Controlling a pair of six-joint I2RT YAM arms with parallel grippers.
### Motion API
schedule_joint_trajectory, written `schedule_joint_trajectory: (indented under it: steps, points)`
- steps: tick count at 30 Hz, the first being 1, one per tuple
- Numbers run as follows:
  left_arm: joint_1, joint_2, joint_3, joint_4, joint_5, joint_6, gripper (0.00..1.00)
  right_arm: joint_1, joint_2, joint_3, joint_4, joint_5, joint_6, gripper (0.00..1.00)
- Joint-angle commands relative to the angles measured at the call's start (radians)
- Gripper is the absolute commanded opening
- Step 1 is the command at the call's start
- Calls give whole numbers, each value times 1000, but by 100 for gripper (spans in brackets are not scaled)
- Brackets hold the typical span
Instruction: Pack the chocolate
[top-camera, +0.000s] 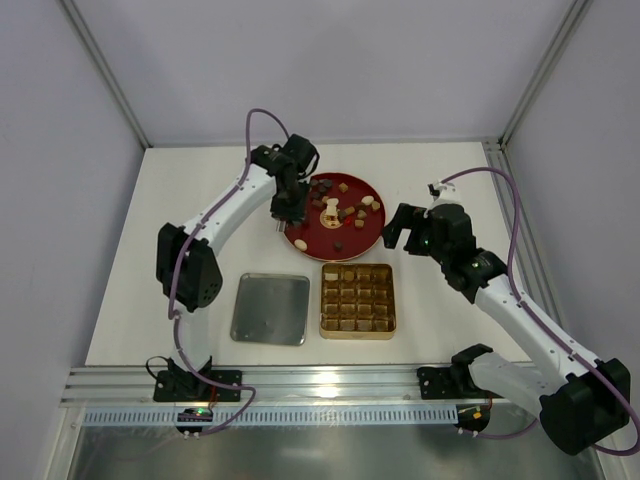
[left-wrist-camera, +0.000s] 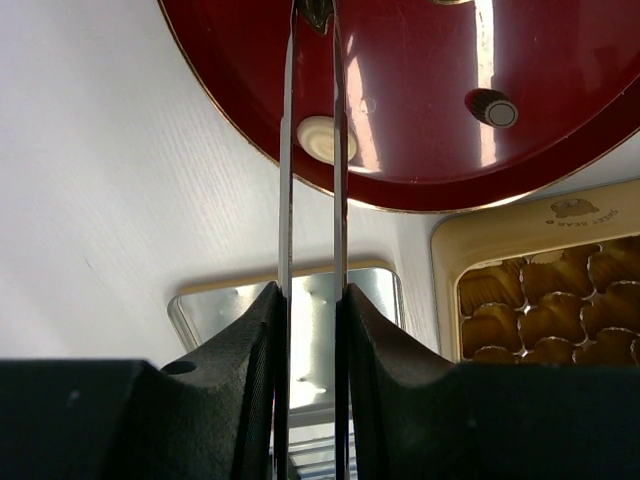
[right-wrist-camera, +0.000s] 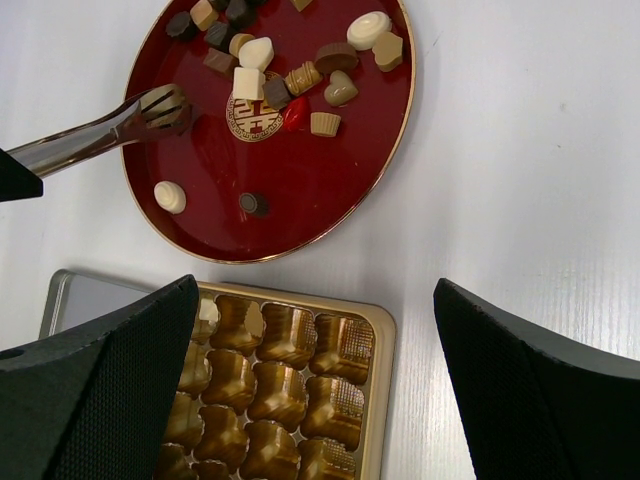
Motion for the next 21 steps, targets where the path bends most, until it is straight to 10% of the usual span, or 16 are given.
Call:
schedule_joint_trajectory:
  steps: [1,21]
  points:
    - [-14,-66,-11,19,20,-8,29,-3,-1,27,19,8,-6,100]
    - [-131,-179,-42,-10,11,-44,30,-3,-1,20,24,31,-4,100]
